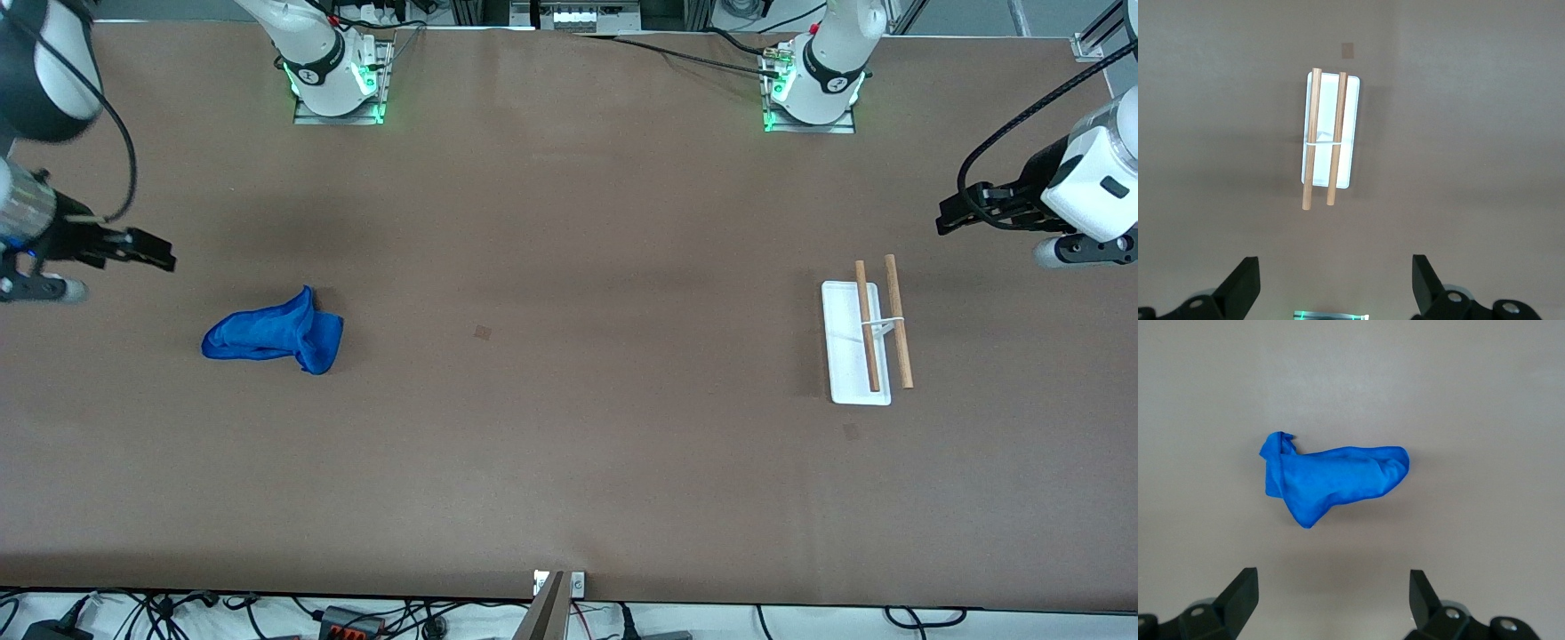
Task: Pass towel and hang on rack
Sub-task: 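Move the right gripper down over the blue towel, then grasp the blue towel with the right gripper and lift it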
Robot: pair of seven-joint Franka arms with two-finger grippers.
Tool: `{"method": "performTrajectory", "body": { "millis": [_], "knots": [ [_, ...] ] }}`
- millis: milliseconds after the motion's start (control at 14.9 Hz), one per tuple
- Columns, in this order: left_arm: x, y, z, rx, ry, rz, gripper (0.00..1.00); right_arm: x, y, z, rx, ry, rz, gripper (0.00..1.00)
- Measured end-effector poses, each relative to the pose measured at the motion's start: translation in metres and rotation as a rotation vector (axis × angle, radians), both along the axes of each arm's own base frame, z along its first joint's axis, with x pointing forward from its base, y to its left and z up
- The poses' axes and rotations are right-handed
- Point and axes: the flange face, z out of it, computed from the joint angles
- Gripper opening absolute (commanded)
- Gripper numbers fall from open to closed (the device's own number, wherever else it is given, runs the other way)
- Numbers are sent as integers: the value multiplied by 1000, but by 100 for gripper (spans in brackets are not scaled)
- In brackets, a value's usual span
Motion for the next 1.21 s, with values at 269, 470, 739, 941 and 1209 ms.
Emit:
{"method": "performTrajectory", "body": {
  "millis": [269, 470, 739, 941, 1209],
  "knots": [
    [1, -1, -1, -3, 2, -22, 100, 22, 49, -78, 4, 77, 102, 100],
    [1, -1, -1, -3, 0, -24, 100, 32, 102, -129, 7, 97, 224, 100],
    [1, -1, 3, -4, -8, -24, 100, 45, 121, -197, 25, 122, 411, 100],
    [1, -1, 4, -4, -9, -25, 100, 57, 116, -234, 19, 142, 487, 100],
    [2, -1, 7, -4, -15, -28, 100, 58, 116, -260, 19, 169, 501, 91]
  ]
}}
